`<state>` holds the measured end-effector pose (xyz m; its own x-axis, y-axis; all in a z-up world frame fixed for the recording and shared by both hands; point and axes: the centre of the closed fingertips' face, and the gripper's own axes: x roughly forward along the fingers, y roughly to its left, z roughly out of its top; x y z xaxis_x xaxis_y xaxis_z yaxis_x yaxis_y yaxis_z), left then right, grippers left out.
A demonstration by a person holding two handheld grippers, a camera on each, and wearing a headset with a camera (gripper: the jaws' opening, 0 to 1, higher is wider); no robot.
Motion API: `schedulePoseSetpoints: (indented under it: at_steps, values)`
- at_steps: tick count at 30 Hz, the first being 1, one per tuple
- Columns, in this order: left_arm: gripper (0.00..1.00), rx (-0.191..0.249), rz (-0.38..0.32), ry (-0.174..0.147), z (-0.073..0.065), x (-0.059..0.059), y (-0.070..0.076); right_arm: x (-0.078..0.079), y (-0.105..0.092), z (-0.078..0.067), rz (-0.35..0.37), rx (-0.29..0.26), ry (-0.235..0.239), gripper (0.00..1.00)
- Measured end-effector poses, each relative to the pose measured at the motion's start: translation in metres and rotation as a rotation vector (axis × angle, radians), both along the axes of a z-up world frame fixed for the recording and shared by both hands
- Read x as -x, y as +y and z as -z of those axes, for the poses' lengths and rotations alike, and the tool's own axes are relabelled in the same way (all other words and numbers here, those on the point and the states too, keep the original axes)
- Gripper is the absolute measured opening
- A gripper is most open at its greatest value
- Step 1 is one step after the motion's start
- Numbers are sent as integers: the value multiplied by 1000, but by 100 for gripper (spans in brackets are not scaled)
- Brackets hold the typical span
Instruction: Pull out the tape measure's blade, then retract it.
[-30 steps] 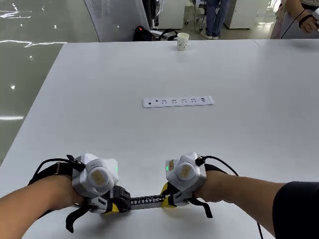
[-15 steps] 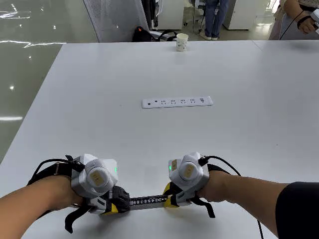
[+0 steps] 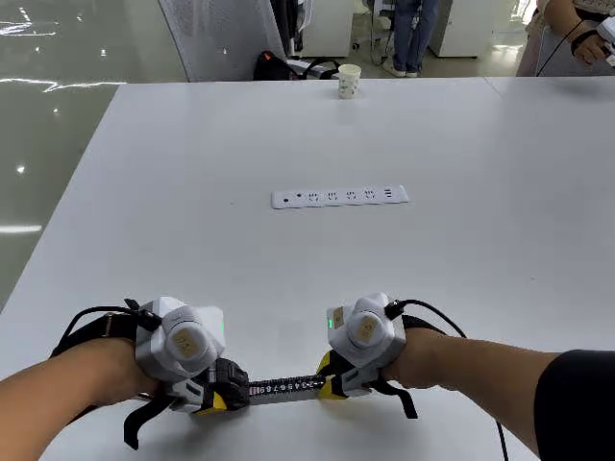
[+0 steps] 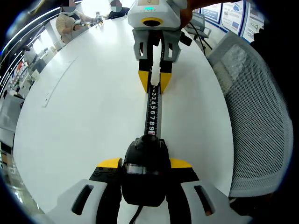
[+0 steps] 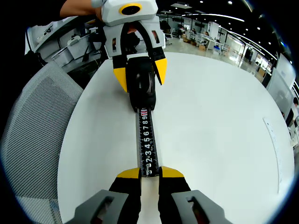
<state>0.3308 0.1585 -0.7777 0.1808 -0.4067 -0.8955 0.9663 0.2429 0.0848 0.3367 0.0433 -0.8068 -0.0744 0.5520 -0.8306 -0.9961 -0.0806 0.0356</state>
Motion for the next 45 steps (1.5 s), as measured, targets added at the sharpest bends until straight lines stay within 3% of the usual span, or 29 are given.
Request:
schedulePoseSetpoints:
  at_steps: [45]
  values:
    - [31,-1,4,-3,-1,1,0,0,-22,3,7,14,-6,9]
